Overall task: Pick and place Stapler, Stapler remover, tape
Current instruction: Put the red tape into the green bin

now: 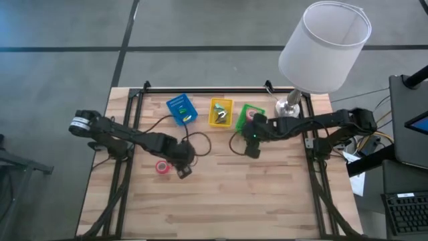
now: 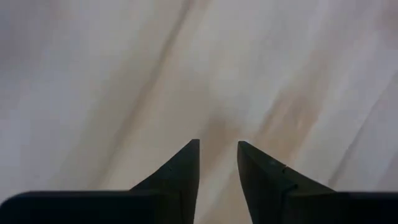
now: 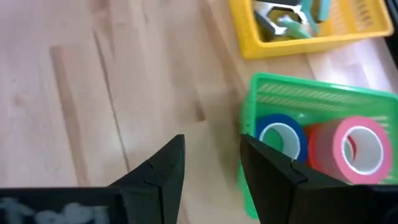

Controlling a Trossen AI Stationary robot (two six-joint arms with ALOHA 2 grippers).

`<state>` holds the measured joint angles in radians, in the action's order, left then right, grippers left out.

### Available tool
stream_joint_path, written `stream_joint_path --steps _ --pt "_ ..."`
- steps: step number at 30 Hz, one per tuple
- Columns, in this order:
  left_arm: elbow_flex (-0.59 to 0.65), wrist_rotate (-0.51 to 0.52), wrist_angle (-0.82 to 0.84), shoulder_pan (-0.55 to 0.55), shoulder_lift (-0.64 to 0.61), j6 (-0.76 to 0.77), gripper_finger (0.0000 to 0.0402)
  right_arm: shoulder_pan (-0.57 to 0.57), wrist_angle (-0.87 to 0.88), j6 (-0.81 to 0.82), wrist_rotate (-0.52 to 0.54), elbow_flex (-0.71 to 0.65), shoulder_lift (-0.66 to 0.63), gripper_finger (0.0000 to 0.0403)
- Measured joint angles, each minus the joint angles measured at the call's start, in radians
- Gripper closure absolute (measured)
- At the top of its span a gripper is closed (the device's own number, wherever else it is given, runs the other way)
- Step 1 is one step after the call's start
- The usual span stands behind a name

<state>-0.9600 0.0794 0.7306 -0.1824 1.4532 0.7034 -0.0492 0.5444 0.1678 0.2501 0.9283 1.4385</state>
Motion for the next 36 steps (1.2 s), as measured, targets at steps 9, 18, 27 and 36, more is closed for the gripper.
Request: stream_joint_path --steps 9,18,27,36 --pt "0.034 -0.152 0.183 -0.071 0.000 0.238 0.0298 0.044 0.000 -0.005 0.000 -0.001 0.001 0.0245" --pt "0.122 -0.147 0.184 -0.071 0.002 0.324 0.0298 0.042 -0.001 -0.009 0.003 -0.001 0.003 0.0250" --pt "0.215 -0.145 0.108 -0.070 0.003 0.323 0.0298 0.042 -0.002 -0.010 0.003 -0.001 0.003 0.0248" --pt "0.243 -0.127 -0.021 -0.068 0.003 0.078 0.0339 0.042 -0.011 -0.010 0.003 -0.001 0.003 0.0254"
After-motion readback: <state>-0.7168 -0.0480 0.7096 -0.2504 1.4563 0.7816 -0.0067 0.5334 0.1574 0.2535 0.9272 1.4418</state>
